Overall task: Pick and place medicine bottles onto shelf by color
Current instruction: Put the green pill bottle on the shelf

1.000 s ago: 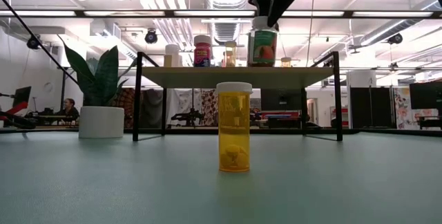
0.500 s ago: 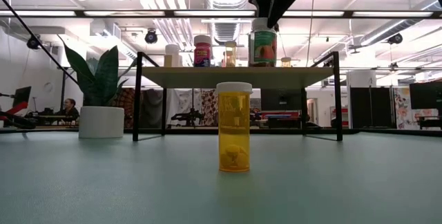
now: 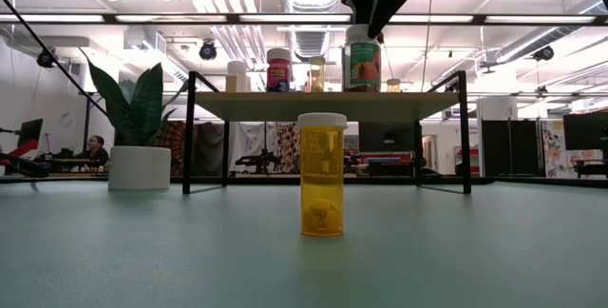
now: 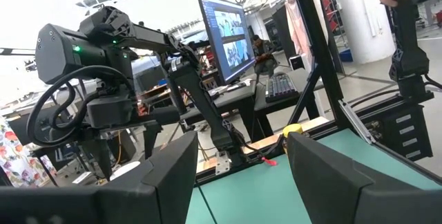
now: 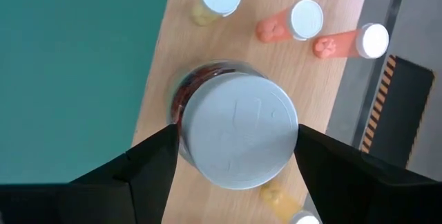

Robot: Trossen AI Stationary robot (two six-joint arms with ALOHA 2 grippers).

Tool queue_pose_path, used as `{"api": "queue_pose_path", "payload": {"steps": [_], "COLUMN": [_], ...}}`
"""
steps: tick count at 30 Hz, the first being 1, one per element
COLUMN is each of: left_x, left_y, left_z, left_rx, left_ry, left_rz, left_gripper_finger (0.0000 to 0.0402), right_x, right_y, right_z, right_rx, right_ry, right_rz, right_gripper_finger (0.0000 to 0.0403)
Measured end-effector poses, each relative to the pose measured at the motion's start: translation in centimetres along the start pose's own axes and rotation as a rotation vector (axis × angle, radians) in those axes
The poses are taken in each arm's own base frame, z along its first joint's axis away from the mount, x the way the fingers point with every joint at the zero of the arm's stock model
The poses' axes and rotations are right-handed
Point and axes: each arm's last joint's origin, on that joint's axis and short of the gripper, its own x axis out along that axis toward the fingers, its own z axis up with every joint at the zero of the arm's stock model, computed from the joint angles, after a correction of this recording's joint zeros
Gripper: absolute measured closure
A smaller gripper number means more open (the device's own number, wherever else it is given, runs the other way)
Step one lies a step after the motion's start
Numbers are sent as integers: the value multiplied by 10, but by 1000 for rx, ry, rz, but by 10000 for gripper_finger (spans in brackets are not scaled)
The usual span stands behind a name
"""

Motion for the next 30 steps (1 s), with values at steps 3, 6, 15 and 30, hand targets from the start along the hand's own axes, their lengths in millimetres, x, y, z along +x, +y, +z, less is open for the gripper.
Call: {"api": "queue_pose_path", "payload": {"steps": [3,6,15,30], "left_x": [0,0,0,0], "left_y": [0,0,0,0], "left_z": [0,0,0,0], "left_rx": [0,-1,-4,-4], "left_ry": [0,0,-1,-2], "left_rz": [0,0,0,1], "left_gripper_finger": [195,195,195,195], "right_x": [0,0,0,-4], "right_y": [0,0,0,9], "right_z": [0,1,2,7], "right_rx": [-18,-20,8,20], "right_ry": [-5,-13,-18,-33], "right_rz": [6,0,-3,5], "right_gripper_finger": [134,137,96,99]}}
